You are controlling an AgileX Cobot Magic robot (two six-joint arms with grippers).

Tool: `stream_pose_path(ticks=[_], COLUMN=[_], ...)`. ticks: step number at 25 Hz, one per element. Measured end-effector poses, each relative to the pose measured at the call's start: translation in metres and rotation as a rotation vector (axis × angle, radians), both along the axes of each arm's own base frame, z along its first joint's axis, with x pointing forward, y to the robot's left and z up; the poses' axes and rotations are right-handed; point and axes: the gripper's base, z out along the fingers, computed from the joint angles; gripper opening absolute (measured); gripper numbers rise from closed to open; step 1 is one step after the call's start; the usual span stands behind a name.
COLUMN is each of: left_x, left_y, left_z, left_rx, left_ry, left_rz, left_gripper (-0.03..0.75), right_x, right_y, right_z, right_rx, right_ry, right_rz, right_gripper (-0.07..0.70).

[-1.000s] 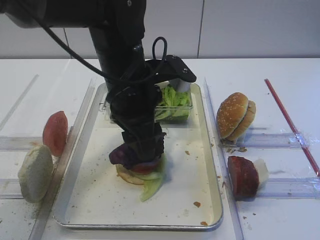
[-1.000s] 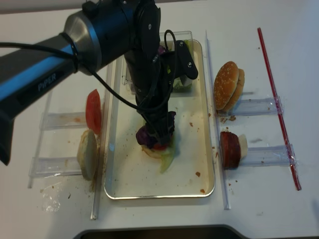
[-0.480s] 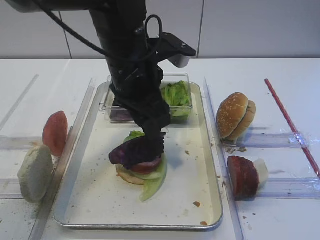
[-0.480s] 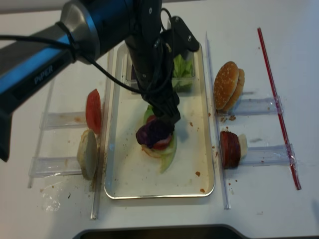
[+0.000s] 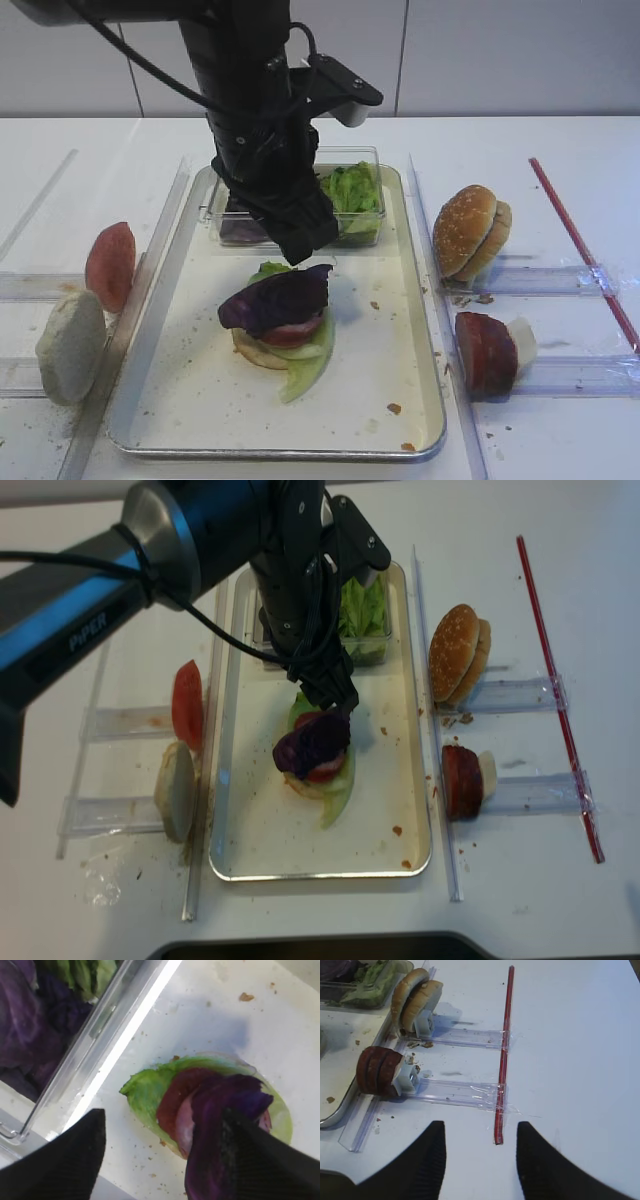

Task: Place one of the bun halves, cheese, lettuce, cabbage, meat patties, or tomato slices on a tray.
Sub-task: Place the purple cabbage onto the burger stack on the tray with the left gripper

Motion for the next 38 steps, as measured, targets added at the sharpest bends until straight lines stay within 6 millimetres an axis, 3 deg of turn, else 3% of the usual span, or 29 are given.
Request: stream_pose_path(ticks=[16, 23, 38], left_x=[0.0, -0.004, 0.008], left_y=[0.0, 0.002, 0.013], left_z=[-0.001, -0.012, -0.016], left_rx=[0.008, 0.024, -0.033], left_ry=[0.008, 0.039, 0.074], left_rz=[0.003, 0.003, 0.05], left_gripper=[0.441, 0.441, 0.44], right_x=[0.0, 0.0, 0.0], right_y=[0.0, 0.0, 0.0], right_z=[0.0, 0.0, 0.0], right_rx=[0.0, 0.0, -0.004], right_ry=[0.0, 0.0, -0.001], right_rz=[0.0, 0.0, 0.002], right_gripper=[0.343, 0.343, 0.343])
